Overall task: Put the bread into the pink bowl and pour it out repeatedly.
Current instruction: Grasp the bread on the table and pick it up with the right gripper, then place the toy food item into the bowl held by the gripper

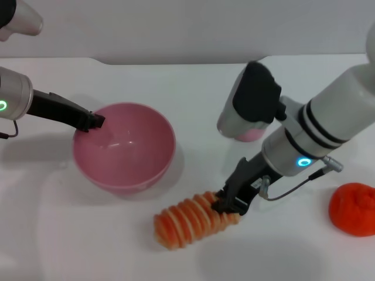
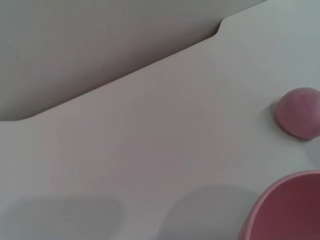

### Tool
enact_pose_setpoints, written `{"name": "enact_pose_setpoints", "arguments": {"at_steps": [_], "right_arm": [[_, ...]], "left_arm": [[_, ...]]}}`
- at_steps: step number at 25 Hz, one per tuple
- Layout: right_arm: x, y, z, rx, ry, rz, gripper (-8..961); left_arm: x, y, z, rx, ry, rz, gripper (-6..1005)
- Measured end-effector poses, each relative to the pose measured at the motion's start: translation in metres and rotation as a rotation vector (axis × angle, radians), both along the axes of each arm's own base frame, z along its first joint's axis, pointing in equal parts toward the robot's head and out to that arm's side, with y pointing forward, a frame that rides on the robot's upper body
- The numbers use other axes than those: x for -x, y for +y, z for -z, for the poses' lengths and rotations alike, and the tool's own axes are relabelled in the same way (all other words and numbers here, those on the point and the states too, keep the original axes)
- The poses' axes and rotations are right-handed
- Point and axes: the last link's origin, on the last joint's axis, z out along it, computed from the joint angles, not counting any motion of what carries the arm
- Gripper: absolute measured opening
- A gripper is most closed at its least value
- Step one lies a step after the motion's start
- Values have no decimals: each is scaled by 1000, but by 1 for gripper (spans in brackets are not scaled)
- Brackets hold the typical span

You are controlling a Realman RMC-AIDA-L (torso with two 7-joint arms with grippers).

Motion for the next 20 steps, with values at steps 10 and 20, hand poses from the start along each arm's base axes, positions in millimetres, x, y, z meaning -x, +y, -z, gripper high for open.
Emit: {"name": "enact_pose_setpoints", "arguments": {"at_steps": [10, 20], "right_arm": [[33, -5, -33, -17, 47, -81, 137], [92, -17, -90, -76, 113, -234, 128]], "left_arm": [[0, 1, -1, -1, 4, 1, 49], [-3, 1, 4, 7, 22, -5, 49]]}}
